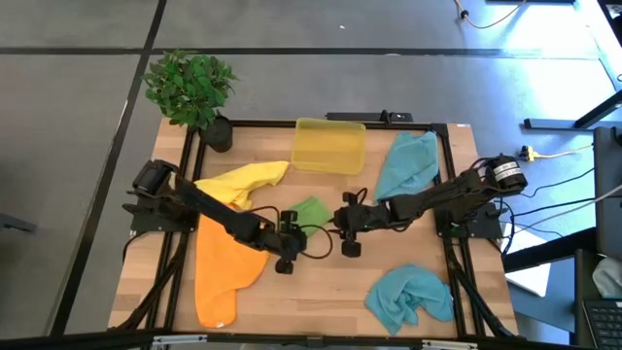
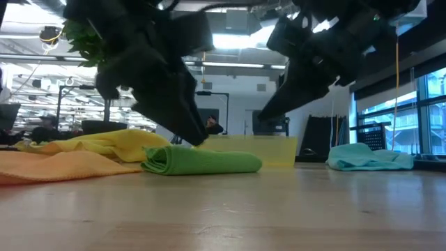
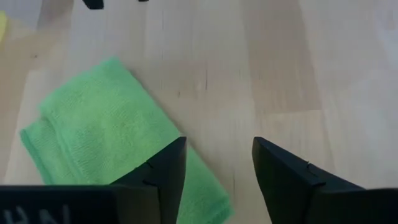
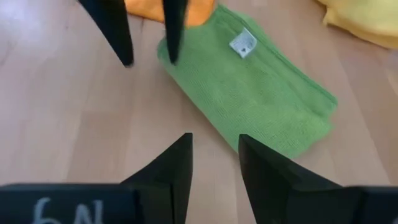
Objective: Fold microfiber towels
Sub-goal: Fold the green microfiber cloth
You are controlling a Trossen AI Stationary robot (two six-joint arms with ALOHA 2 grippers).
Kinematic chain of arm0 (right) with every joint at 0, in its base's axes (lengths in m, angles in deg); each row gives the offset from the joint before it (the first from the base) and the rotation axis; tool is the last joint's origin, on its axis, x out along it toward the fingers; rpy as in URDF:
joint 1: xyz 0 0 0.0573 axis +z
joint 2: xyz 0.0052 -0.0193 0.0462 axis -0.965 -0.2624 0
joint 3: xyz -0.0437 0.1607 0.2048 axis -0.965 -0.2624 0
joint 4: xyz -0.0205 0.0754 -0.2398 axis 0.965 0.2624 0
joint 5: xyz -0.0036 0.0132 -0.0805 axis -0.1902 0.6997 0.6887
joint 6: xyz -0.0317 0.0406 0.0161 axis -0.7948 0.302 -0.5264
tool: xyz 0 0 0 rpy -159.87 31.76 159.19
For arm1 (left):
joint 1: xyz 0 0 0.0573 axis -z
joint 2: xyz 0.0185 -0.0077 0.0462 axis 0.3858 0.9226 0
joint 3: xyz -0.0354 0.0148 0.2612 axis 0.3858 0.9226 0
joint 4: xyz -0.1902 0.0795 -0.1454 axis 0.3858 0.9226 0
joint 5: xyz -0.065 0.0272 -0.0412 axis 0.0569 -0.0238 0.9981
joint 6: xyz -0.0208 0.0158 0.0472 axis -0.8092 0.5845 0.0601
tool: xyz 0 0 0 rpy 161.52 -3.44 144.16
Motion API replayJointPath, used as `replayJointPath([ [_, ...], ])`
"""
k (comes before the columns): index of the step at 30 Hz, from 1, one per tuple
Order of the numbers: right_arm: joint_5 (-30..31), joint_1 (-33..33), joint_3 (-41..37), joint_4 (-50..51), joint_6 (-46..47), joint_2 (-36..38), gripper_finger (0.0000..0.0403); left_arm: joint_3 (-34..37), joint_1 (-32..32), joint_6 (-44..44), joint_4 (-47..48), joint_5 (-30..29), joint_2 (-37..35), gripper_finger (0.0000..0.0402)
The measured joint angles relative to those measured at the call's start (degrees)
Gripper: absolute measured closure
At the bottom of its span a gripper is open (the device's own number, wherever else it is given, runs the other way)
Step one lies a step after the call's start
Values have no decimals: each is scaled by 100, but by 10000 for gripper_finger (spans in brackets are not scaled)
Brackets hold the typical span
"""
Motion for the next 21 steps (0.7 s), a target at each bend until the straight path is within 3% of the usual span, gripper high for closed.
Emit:
replayJointPath([
  [4, 113, 62, 0, -8, 0, 31, 272, -164, -20, -34, 178, -133, 283, 198],
  [11, 227, 91, 0, 47, 46, 18, 272, -528, 32, -459, 837, -1000, 445, 184],
  [21, 300, 91, 0, 60, 129, 14, 272, -535, 361, -898, 1026, -1188, 539, 186],
])
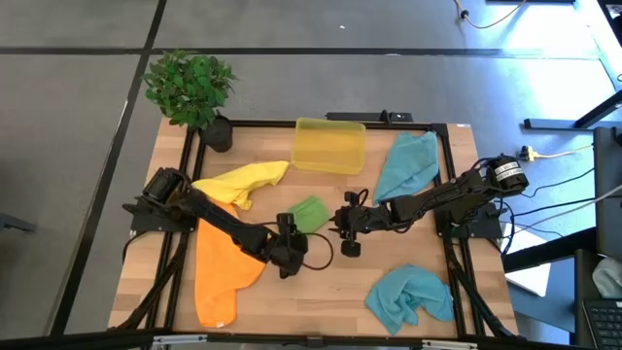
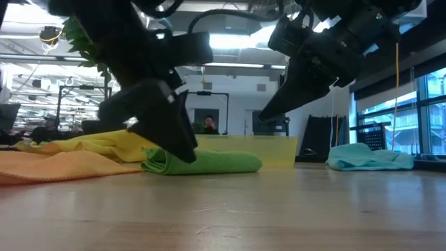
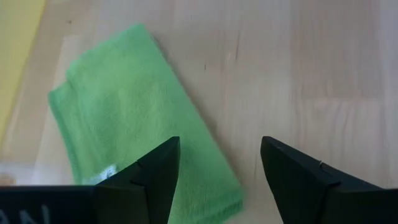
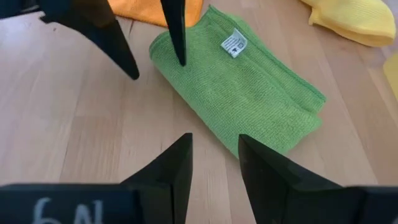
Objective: Fold microfiber towels
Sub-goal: Fold the green microfiber cloth, then put the green microfiber cloth into the yellow bin
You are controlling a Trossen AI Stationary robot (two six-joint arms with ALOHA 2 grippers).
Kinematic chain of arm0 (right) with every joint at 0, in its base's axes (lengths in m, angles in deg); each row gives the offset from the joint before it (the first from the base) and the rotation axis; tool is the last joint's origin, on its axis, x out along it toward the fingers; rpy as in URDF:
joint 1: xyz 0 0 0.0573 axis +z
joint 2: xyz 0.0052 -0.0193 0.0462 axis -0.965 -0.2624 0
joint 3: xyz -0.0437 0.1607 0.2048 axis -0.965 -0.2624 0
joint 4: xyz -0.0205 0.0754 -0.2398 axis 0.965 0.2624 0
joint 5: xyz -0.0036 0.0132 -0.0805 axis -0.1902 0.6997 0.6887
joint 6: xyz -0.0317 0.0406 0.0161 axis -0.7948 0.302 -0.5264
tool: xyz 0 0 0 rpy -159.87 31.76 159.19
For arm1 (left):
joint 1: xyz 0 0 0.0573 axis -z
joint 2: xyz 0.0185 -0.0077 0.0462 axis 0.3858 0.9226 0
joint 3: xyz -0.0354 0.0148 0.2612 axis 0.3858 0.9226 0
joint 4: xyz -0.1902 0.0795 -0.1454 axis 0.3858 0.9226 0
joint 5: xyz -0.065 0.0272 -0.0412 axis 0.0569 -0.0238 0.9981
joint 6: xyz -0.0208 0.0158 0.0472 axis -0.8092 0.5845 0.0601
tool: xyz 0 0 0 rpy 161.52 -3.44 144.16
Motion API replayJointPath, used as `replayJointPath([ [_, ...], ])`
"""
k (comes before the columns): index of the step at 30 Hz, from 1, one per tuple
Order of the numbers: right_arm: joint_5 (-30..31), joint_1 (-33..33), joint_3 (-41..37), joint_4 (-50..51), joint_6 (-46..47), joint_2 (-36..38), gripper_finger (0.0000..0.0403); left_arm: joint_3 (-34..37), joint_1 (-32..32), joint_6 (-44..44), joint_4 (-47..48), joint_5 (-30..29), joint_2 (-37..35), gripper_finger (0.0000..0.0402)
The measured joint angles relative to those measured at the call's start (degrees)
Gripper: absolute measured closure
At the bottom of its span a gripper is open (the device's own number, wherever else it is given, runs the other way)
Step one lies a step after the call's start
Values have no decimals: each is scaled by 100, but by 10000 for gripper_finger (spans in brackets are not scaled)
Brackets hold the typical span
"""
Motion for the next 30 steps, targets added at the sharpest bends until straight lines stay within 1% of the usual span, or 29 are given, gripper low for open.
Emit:
replayJointPath([
  [4, 2, 0, 0, -14, 13, -2, 272, 0, 36, -143, 57, -219, 68, 186],
  [12, 2, 0, 0, -50, 6, -4, 272, -16, 17, -171, 21, -334, 412, 187],
  [15, -50, 31, 2, -144, -397, -98, 272, -22, 19, -175, 23, -362, 504, 187],
  [19, 90, 87, -17, -283, -1105, -516, 264, -22, 22, -175, 18, -442, 519, 187],
  [21, 166, 81, -17, -323, -1401, -706, 250, -22, 23, -172, 10, -484, 527, 187],
  [24, 336, 76, -17, -449, -1797, -952, 220, -20, 21, -164, 12, -482, 533, 195],
  [28, 516, 81, -20, -609, -2400, -1154, 170, -16, 14, -144, 12, -474, 538, 222],
  [30, 789, 81, -18, -654, -2723, -1238, 147, -16, 14, -142, 27, -471, 542, 239],
])
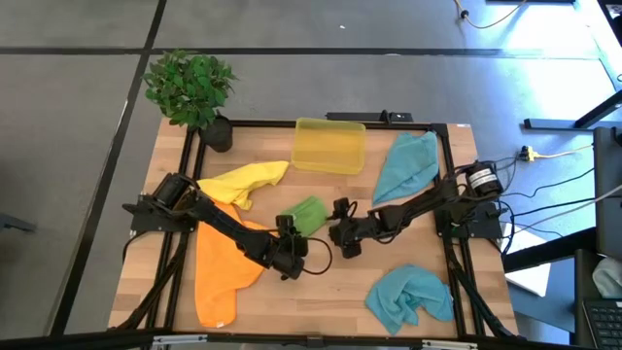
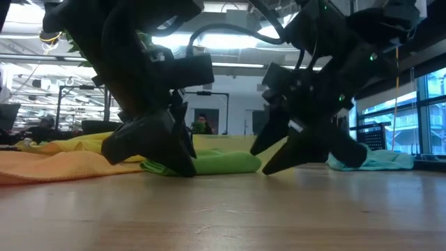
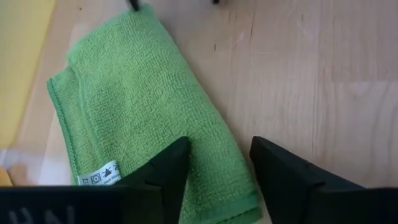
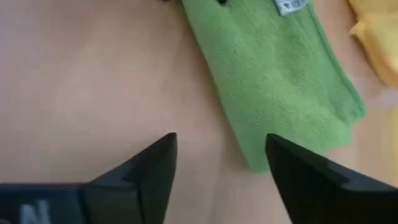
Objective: Fold microfiber towels
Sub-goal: Put the green microfiber cloth into the yellow bin
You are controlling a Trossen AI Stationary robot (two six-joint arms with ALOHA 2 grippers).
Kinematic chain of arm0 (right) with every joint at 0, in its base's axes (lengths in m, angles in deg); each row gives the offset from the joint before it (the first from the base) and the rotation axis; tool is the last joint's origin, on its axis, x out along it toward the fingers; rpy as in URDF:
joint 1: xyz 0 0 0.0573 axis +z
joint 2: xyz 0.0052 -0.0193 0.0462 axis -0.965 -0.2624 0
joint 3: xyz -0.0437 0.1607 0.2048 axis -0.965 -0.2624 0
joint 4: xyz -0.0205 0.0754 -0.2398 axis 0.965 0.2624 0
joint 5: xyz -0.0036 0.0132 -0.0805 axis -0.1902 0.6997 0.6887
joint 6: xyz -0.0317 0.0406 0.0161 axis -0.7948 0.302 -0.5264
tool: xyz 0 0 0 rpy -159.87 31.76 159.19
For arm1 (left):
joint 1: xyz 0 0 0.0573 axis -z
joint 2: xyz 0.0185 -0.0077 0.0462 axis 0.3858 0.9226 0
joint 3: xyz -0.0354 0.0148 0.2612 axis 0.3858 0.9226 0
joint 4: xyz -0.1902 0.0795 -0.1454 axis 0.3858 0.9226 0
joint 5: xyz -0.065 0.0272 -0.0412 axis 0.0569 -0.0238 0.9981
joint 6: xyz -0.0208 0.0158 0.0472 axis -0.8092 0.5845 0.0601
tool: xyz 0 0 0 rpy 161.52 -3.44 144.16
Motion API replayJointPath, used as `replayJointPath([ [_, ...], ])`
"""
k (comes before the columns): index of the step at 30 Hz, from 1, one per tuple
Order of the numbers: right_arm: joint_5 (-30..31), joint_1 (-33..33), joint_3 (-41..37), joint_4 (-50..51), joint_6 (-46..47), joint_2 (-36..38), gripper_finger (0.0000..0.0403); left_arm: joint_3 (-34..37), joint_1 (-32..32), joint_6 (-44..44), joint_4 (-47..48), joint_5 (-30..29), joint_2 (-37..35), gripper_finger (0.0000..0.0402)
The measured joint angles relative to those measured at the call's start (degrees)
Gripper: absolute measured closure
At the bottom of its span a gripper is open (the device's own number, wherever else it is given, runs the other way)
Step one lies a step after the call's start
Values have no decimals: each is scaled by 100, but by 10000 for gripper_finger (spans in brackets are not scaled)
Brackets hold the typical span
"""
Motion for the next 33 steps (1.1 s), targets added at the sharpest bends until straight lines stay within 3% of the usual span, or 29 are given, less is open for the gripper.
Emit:
replayJointPath([
  [4, 458, 15, 12, -174, -801, -157, 121, 0, -4, 4, 0, 21, 7, 272],
  [10, 652, 10, 18, -841, -1969, -454, 126, 8, -11, 15, 22, 19, 13, 313],
  [20, 743, -195, 31, -911, -2242, -628, 146, 17, -19, 35, 76, -1, 13, 393],
  [33, 1049, 48, 18, -972, -2390, -637, 147, 39, -172, 12, 161, 423, -618, 401],
])
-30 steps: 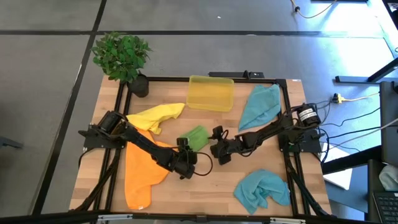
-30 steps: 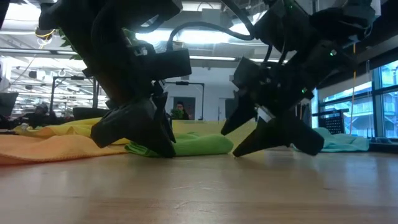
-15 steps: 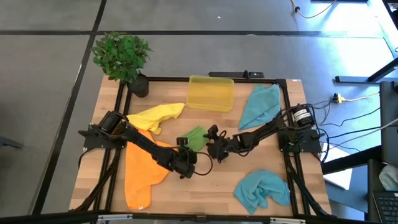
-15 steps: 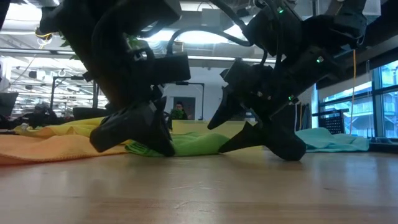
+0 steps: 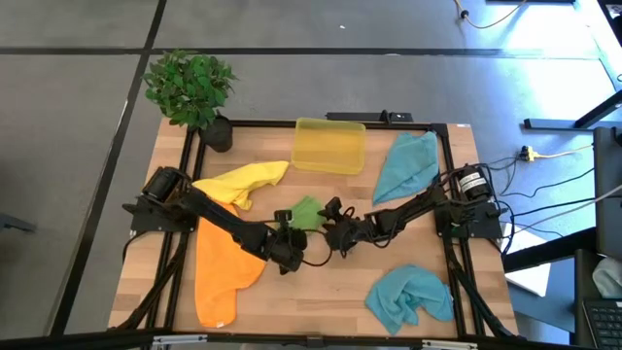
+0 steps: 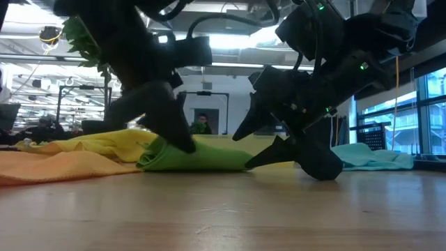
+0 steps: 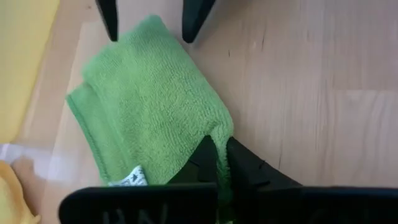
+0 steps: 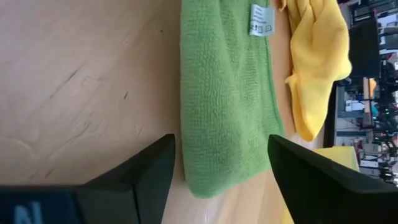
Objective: Fold microfiber towels
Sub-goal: Put the green microfiber cloth into the yellow bin
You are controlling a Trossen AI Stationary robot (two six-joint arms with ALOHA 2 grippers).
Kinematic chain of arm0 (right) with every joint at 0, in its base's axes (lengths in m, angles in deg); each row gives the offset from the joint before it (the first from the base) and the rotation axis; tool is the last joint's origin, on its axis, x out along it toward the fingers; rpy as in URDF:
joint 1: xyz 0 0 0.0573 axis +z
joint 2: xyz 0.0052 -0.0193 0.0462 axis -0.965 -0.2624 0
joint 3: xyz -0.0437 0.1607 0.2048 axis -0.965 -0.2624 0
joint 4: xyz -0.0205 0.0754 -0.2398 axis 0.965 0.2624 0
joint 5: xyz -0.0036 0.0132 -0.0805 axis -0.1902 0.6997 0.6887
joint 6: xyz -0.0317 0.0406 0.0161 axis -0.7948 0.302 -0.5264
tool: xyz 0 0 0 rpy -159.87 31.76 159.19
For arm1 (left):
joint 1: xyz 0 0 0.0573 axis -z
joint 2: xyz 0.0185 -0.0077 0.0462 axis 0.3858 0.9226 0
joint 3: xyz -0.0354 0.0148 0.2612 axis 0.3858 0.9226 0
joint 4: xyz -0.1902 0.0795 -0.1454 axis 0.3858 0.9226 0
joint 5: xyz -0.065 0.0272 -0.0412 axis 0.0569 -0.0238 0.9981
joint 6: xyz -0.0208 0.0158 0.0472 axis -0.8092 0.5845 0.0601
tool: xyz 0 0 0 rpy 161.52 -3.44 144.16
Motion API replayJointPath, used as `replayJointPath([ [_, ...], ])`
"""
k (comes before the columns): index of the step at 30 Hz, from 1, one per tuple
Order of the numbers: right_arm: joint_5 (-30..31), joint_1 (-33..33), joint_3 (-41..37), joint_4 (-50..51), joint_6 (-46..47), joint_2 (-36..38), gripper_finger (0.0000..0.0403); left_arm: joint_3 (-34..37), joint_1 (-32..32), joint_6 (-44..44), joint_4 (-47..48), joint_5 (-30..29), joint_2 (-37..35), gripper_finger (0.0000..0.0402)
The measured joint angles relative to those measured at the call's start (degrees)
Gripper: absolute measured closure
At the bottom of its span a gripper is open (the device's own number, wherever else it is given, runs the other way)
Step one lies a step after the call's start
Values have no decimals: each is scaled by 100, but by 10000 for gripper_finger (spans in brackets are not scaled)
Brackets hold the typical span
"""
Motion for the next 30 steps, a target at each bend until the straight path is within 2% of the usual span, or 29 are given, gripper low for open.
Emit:
replayJointPath([
  [26, 83, -17, -28, -114, 199, 0, 147, -17, -147, 136, -269, 320, -293, 401],
  [30, 197, -7, -23, -66, 204, 0, 162, -17, -145, 130, -255, 328, -293, 401],
])
